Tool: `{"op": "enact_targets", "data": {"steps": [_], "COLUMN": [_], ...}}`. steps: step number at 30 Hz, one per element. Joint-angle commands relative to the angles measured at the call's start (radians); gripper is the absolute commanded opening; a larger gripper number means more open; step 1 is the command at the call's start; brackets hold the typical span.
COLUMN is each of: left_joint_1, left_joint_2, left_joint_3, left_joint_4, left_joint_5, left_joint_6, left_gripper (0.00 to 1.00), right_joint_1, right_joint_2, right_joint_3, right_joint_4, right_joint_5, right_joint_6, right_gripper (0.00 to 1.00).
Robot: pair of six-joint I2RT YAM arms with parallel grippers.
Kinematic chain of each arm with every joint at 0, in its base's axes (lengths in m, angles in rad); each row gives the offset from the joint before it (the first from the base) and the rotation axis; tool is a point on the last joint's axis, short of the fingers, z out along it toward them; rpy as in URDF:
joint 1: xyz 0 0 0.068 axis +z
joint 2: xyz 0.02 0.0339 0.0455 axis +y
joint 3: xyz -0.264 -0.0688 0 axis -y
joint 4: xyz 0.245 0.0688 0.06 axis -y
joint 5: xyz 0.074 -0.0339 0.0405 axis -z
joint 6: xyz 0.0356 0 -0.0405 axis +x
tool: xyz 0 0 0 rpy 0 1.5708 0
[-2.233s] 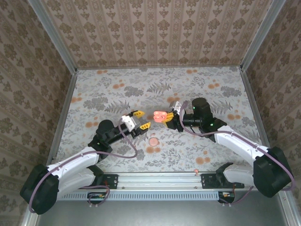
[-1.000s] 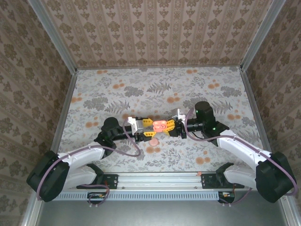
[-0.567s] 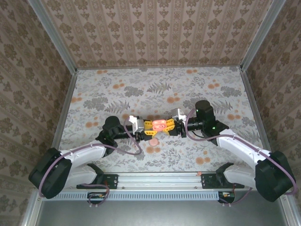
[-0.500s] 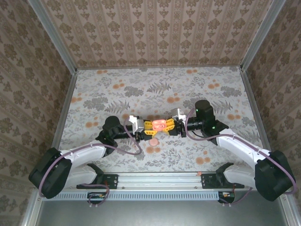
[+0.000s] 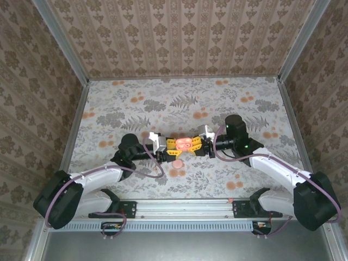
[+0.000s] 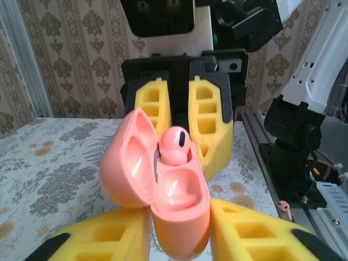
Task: Insert the wireless bluetooth earbuds into the charging case
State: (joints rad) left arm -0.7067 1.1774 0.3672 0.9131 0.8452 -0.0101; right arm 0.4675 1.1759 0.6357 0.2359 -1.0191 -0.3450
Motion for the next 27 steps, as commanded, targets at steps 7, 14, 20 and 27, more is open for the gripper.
{"op": "enact_targets", "data": {"steps": [7, 14, 20, 27], "left_joint_1": [-0.007, -0.006, -0.005, -0.005], "left_joint_2": [0.008, -0.017, -0.072, -0.143], "left_joint_3": [0.035, 0.028, -0.010, -0.047], "left_joint_4": [0.058, 0.000, -0.081, -0.170], "left_joint_5": [0.025, -0.024, -0.237, -0.424], "left_joint_6": [-0.038, 0.005, 0.069, 0.129], "left_gripper": [0.25, 0.20, 0.18, 0.18], "right_joint_1": [0.005, 0.004, 0.002, 0.000], "right_joint_2": [0.014, -0.004, -0.081, -0.148], "right_joint_3": [0.033, 0.033, 0.040, 0.159], "right_joint_4": [-0.006, -0.019, -0.182, -0.716], "right_joint_5": [-0.027, 0.025, 0.183, 0.626], "right_joint_6": [-0.037, -0.001, 0.181, 0.652], "right_gripper": [0.17, 0.26, 0.45, 0.37]}}
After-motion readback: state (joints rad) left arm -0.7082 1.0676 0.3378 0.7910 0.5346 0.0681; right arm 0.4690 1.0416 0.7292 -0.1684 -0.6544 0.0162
